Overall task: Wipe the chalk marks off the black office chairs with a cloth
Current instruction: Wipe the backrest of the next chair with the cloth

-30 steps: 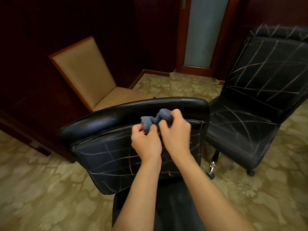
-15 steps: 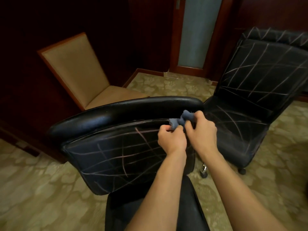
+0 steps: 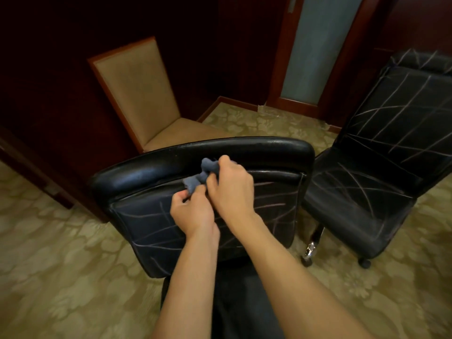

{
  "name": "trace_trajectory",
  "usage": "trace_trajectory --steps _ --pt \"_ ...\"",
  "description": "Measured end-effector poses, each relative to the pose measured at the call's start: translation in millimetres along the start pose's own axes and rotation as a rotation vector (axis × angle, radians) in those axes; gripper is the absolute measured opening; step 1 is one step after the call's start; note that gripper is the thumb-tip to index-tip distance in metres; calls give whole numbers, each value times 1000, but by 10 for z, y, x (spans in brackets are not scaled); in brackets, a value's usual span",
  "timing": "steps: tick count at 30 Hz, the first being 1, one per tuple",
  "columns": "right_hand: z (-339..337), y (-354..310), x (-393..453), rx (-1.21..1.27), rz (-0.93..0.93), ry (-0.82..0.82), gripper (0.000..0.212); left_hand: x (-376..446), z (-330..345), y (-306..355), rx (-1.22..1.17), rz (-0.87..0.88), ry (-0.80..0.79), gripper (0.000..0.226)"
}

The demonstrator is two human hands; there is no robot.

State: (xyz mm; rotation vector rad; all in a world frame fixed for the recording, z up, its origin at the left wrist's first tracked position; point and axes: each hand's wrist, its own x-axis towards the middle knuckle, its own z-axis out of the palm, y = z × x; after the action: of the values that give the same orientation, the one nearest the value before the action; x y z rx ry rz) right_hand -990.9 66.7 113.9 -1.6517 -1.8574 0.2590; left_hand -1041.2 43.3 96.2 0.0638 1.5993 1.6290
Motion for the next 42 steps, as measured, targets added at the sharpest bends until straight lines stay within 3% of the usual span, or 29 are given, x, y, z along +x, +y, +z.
trace_trajectory --steps 3,9,12,21,28,33,39,42 --pt "-33 0 -11 39 -17 -43 12 -6 -47 17 35 25 -6 12" --pt "-611 650 31 40 254 11 12 -461 428 -217 125 -72 -327 12" --pt "-783 856 -1 78 319 29 11 -603 533 -281 143 -114 -379 16" --pt "-177 67 24 -93 139 -12 11 20 37 147 98 -90 -159 16" --pt "509 -840 -49 -209 -34 -75 16 601 -718 520 -61 -57 26 10" --pt "874 -1391 -268 -235 -154 -159 17 919 -1318 652 -93 -64 113 17" --pt "1203 -1908 -520 -85 -234 -397 17 1155 -1871 720 -134 2 303 24" --pt "1135 -1980 -626 52 -210 -395 15 1147 -1970 738 -120 109 302 26"
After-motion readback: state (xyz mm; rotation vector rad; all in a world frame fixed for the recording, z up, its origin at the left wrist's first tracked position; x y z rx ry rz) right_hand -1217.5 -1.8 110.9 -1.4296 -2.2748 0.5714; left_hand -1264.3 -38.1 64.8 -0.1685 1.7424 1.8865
